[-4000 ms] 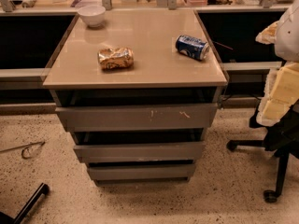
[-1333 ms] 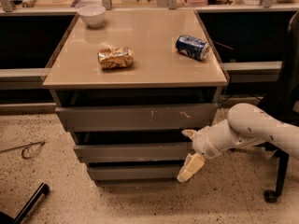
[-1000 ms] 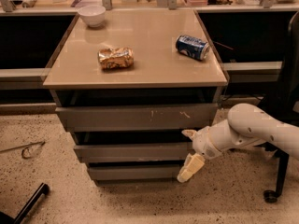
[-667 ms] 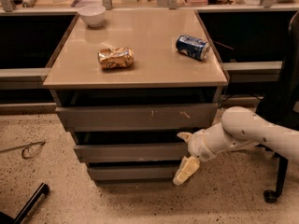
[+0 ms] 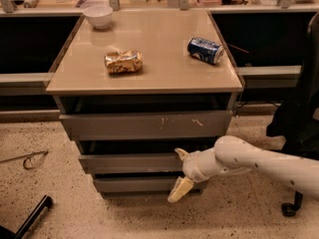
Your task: Open middle drawer
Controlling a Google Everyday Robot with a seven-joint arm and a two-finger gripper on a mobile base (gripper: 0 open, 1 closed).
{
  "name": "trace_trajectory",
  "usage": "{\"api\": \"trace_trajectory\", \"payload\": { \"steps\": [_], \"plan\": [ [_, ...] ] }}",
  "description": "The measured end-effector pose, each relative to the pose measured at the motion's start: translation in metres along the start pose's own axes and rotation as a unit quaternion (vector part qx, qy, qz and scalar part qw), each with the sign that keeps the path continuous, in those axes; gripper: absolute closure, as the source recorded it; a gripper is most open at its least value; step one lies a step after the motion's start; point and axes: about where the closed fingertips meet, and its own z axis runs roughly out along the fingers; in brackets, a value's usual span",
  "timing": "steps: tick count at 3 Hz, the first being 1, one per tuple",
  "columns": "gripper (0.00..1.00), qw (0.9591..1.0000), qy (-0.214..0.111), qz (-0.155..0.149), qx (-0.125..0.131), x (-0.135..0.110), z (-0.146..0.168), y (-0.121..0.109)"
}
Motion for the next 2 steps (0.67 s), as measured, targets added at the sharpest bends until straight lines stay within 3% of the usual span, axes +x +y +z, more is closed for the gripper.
{"api": "trace_trajectory", "payload": {
  "steps": [1,2],
  "plan": [
    [0.00,0.9984,-0.007,-0.022,0.052,-0.001,0.025,-0.020],
    [0.00,0.9970,-0.008,-0.021,0.074,-0.002,0.024,-0.031]
  ]
}}
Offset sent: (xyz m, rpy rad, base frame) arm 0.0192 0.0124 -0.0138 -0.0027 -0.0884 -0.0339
